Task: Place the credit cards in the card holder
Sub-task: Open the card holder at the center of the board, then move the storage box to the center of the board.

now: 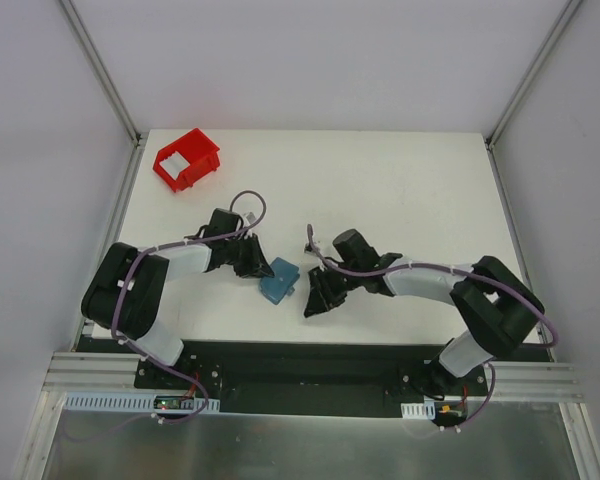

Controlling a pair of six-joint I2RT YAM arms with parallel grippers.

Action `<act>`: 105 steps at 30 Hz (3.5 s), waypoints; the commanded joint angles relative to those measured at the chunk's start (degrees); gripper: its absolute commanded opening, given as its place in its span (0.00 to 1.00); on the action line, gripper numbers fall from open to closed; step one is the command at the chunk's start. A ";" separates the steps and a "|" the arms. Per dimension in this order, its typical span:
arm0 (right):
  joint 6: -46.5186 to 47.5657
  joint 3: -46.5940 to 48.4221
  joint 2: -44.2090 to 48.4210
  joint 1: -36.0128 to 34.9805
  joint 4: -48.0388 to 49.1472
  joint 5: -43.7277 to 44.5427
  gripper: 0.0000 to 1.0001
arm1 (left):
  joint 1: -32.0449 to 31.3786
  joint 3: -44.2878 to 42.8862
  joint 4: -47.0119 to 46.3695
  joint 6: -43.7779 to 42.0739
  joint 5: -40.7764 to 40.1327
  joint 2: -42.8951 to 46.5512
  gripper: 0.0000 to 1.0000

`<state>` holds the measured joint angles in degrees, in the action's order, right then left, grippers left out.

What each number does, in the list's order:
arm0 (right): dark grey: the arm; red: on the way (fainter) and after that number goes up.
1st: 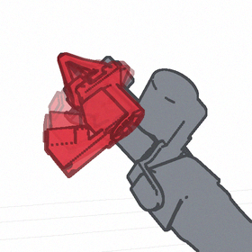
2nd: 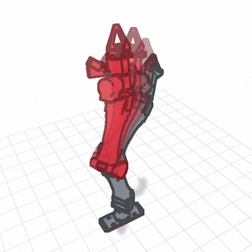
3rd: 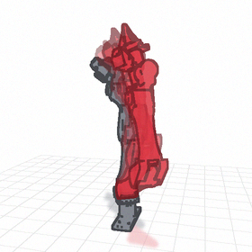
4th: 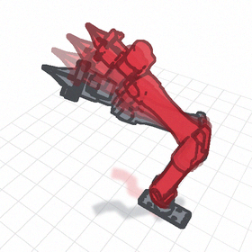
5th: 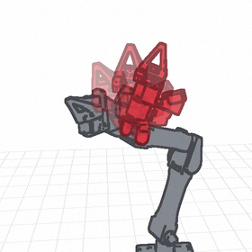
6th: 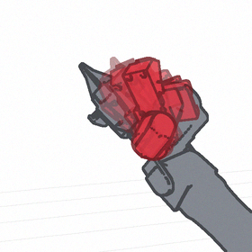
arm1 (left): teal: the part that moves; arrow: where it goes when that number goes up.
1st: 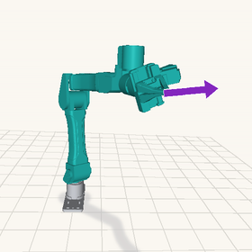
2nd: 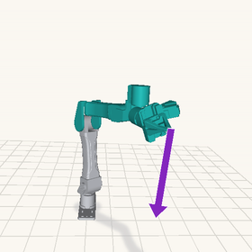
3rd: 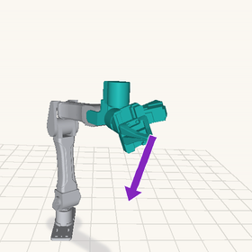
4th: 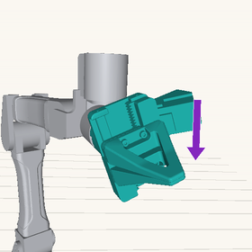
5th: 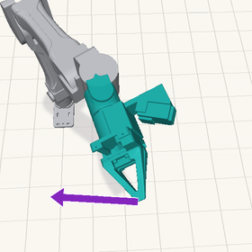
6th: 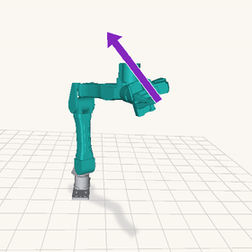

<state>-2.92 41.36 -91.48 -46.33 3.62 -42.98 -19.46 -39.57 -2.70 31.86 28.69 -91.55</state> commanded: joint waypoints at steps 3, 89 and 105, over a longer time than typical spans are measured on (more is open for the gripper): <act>-11.23 7.40 4.74 -0.52 -0.28 19.24 0.27 | -3.73 4.41 -0.99 6.98 -8.99 6.46 0.00; -4.82 6.27 16.77 -3.60 -11.61 25.14 0.84 | 23.24 -74.68 10.52 -25.79 -8.22 -37.65 0.99; -4.20 6.01 16.34 -2.98 -13.11 25.58 0.85 | 23.51 -71.87 10.79 -25.44 -3.64 -40.29 0.99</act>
<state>-7.88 47.90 -76.34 -49.58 -8.56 -18.24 3.81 -111.61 9.26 7.01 22.52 -131.72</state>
